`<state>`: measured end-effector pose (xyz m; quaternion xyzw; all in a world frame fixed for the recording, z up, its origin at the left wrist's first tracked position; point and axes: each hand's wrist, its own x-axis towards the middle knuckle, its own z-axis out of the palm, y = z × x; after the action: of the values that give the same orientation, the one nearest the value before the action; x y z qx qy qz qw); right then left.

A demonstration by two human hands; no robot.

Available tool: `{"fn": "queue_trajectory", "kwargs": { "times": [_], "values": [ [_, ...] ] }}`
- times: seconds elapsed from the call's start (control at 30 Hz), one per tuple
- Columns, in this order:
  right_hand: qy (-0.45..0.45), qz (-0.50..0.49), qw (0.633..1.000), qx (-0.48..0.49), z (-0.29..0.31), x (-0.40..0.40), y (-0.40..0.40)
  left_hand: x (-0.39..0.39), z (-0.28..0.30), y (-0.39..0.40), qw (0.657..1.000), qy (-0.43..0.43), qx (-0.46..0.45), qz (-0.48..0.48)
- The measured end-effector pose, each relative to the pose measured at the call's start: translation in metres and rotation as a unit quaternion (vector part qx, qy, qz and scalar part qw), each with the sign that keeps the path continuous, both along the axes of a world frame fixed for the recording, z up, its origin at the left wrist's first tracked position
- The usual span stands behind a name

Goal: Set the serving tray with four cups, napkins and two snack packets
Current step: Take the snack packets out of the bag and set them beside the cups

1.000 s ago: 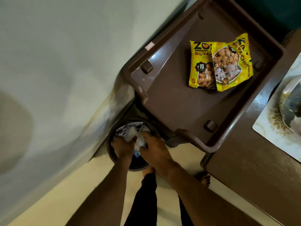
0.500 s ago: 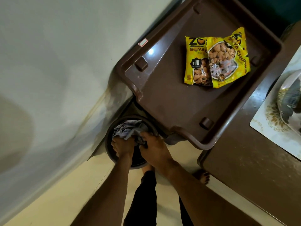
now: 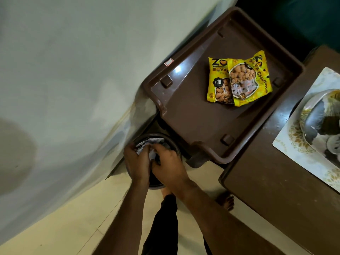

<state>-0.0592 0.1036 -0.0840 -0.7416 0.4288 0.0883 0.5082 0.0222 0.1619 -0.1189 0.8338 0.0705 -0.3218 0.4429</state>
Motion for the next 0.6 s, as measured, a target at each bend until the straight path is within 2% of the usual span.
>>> {"fn": "queue_trajectory", "kwargs": {
  "times": [0.3, 0.6],
  "values": [
    [-0.139, -0.07, 0.987, -0.047, 0.066, 0.01, -0.009, -0.008, 0.082, -0.009, 0.99, -0.04, -0.126, 0.056],
    [-0.224, -0.149, 0.956, -0.116, 0.098, -0.01, -0.059, -0.034, 0.129, -0.066, 0.976, -0.051, -0.211, 0.018]
  ]
}}
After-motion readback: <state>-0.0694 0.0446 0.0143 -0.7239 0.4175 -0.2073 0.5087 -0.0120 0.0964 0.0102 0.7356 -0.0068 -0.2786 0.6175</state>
